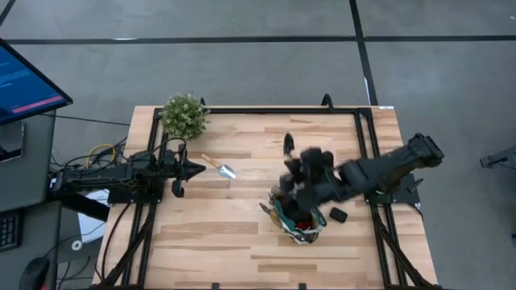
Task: Pick & Place Garden tools in Gardening bag
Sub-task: Put the brown trowel into the gardening bag
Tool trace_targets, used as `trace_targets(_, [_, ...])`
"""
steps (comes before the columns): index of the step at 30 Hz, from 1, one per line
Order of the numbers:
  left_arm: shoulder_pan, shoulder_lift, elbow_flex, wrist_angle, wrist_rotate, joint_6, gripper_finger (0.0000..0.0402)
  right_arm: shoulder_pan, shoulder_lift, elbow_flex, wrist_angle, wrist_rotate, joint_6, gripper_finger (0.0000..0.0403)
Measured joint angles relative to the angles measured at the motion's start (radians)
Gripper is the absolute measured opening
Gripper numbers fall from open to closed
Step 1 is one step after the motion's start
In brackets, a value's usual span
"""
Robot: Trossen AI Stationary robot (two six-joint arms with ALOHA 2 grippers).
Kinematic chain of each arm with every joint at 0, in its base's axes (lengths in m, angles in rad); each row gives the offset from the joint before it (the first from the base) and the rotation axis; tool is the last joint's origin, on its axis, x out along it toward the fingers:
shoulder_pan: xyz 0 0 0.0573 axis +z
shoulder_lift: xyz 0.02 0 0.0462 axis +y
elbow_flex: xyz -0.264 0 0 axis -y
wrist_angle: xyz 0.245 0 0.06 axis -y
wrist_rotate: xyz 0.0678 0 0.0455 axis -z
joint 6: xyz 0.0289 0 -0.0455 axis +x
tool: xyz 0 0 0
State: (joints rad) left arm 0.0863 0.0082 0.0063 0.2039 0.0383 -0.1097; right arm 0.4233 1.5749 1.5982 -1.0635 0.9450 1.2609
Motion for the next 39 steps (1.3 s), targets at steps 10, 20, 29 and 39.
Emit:
trace_targets(10, [0.0, 0.0, 0.0, 0.0, 0.0, 0.0, 0.0017, 0.241, 0.061, 0.0, 0.157, 0.025, -0.2, 0.0058])
trace_targets(20, [0.0, 0.0, 0.0, 0.0, 0.0, 0.0, 0.0017, 0.39, 0.098, -0.16, 0.528, 0.025, -0.398, 0.0058])
trace_targets(29, [0.0, 0.0, 0.0, 0.001, 0.0, 0.0, 0.0017, 0.339, 0.089, -0.432, 1.235, -0.232, -0.833, 0.0058])
trace_targets(39, [0.0, 0.0, 0.0, 0.004, 0.0, 0.0, 0.0017, 0.26, 0.058, -0.469, 1.141, -0.581, -0.978, 0.0058])
